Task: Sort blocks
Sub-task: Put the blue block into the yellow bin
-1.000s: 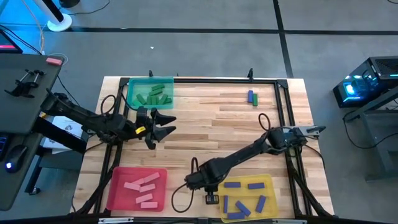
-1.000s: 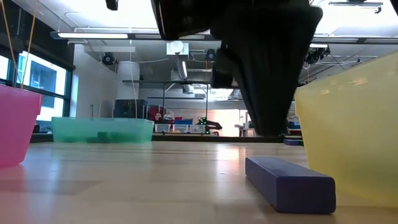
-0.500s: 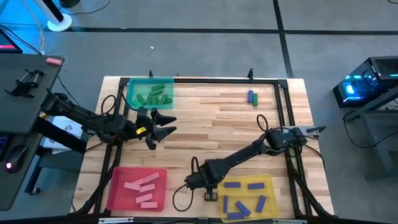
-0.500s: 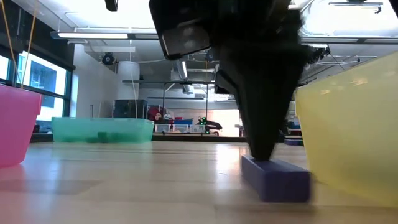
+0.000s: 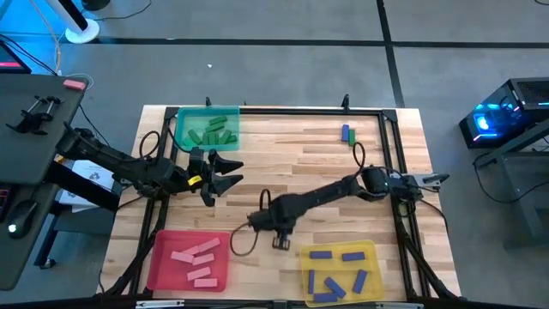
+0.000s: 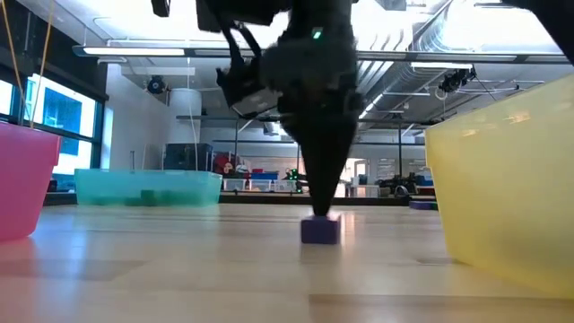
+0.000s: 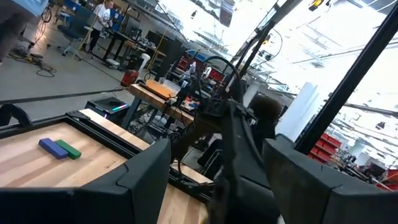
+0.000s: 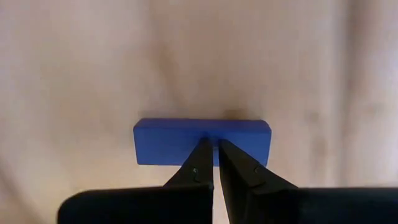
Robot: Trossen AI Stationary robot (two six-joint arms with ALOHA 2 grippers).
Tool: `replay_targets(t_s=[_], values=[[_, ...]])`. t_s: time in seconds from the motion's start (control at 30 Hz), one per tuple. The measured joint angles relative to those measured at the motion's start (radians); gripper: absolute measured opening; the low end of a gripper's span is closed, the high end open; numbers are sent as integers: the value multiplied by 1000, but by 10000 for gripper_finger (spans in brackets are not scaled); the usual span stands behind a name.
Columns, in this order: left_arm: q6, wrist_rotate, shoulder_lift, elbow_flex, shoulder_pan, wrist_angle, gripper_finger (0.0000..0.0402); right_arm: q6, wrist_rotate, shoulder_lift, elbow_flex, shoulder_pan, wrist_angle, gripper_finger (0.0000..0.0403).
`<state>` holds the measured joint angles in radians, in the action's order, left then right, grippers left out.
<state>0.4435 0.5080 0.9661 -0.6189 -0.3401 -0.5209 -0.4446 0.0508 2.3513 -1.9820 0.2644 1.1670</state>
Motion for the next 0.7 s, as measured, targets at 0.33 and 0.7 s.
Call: replay_targets(t_s=[0.33, 0.7], values=[[0, 0, 0, 0, -1, 0, 238, -8, -71, -2, 0, -143, 15, 0], [27, -7, 0, 0, -1, 0, 238, -610, -22, -2, 1, -240, -66, 0]])
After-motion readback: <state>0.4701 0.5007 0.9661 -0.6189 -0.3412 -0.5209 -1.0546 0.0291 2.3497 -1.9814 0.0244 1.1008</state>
